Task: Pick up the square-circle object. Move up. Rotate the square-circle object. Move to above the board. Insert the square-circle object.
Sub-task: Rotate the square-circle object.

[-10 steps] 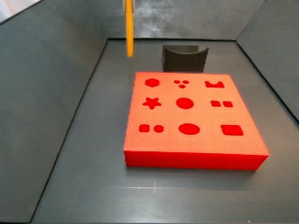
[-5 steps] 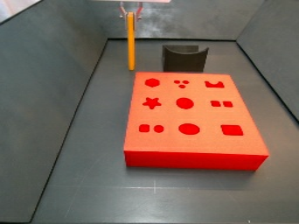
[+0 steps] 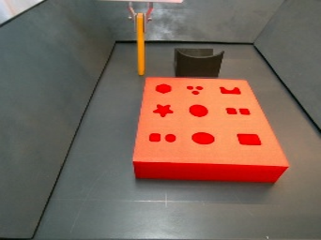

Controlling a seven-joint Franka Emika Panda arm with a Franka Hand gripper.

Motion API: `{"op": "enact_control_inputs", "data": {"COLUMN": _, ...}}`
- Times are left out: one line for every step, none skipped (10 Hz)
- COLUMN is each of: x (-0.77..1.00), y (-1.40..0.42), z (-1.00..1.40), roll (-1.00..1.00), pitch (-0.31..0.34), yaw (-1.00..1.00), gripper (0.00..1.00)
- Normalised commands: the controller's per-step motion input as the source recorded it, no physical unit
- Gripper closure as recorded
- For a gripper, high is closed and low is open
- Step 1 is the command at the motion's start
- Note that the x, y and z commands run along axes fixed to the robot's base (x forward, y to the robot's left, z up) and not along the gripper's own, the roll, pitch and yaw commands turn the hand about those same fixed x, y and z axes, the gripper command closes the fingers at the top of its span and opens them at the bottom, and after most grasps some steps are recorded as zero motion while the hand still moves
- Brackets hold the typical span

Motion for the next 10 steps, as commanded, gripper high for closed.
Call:
{"op": "enact_control_inputs", "data": {"x": -0.01, "y": 0.02, "z": -0.18, "roll": -0.12, "pitch": -0.058, "yaw": -0.02, "gripper": 1.0}}
{"op": "enact_control_inputs", "data": {"x": -0.01, "y": 0.02, "z": -0.18, "roll": -0.12, "pitch": -0.058, "yaw": -0.02, "gripper": 1.0}}
{"op": "enact_control_inputs", "data": {"x": -0.01, "y": 0.02, "z": -0.18, "roll": -0.12, "pitch": -0.058, "yaw": -0.02, "gripper": 1.0}}
{"op": "enact_control_inputs", "data": {"x": 0.0, "y": 0.0, "z": 0.0, "roll": 0.08, "pitch": -0.058, "yaw": -0.02, "gripper": 0.0}}
{"op": "enact_control_inputs", "data": {"x": 0.0, "y": 0.14, "z": 1.0, "roll": 0.07, "pitch": -0.055, "yaw": -0.01, "gripper": 0.0}}
{"op": "enact_control_inputs", "data": {"x": -0.02, "y": 0.14, "z": 1.0, "roll": 0.07, "pitch": -0.03, "yaw": -0.01, "gripper": 0.0}}
{"op": "enact_control_inputs", "data": {"x": -0.04, "y": 0.13, "z": 1.0, "roll": 0.06, "pitch": -0.002, "yaw": -0.02, "gripper": 0.0}}
{"op": "enact_control_inputs", "data": {"x": -0.03, "y": 0.08, "z": 0.81, "roll": 0.04, "pitch": 0.026, "yaw": -0.03, "gripper": 0.0}}
{"op": "enact_control_inputs", "data": {"x": -0.02, "y": 0.06, "z": 0.63, "roll": 0.03, "pitch": 0.04, "yaw": -0.03, "gripper": 0.0}}
{"op": "enact_control_inputs", "data": {"x": 0.0, "y": 0.04, "z": 0.37, "roll": 0.01, "pitch": 0.061, "yaw": -0.03, "gripper": 0.0}}
